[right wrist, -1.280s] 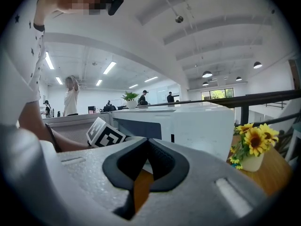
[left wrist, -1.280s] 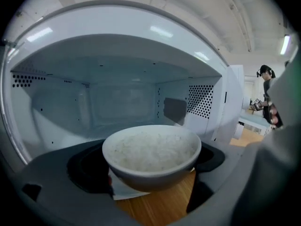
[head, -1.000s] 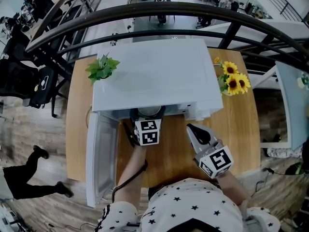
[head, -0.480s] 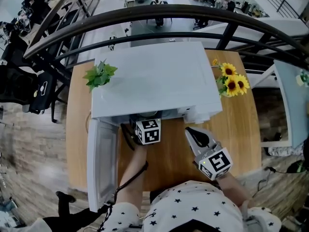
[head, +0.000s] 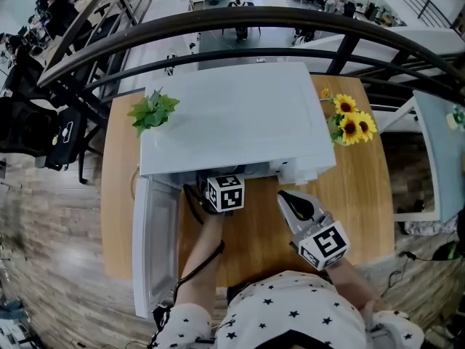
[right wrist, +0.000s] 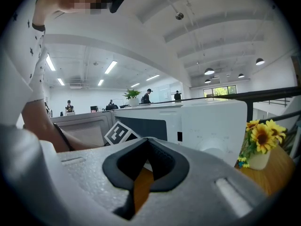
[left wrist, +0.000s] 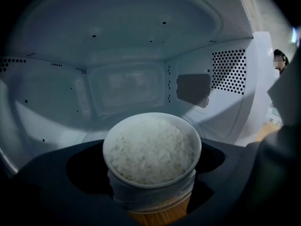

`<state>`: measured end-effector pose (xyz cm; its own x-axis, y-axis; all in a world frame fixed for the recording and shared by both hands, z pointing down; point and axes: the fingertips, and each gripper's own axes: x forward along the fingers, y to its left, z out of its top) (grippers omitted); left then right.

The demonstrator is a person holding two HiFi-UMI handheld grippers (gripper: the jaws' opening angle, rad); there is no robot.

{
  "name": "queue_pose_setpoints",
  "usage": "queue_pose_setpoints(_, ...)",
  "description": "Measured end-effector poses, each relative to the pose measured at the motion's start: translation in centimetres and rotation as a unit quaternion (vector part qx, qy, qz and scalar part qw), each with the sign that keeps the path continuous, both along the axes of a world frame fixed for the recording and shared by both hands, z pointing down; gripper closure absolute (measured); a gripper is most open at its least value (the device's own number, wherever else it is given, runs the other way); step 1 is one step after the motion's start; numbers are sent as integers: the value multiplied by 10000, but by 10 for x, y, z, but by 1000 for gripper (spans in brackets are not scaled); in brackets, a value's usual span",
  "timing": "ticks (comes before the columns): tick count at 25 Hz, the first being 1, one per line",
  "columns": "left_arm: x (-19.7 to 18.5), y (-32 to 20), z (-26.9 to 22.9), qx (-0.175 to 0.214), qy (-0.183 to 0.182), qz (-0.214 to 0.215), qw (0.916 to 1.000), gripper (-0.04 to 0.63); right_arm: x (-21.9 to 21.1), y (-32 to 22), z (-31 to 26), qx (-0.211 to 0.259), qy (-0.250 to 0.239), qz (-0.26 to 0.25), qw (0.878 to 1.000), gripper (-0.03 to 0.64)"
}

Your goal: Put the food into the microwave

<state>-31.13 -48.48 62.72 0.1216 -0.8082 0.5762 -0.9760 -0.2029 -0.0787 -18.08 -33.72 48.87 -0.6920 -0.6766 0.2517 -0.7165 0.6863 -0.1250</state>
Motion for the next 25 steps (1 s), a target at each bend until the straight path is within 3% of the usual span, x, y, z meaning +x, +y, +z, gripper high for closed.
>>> queue_pose_setpoints(10, 0, 0, 0, -11, -42, -22, 10000, 91, 0, 6, 0, -34, -54, 39, 10000, 611)
queue_pose_setpoints(25, 0, 37, -11, -210, 270, -212, 9992, 91, 2, 31, -22, 234, -78, -198, 9995, 611)
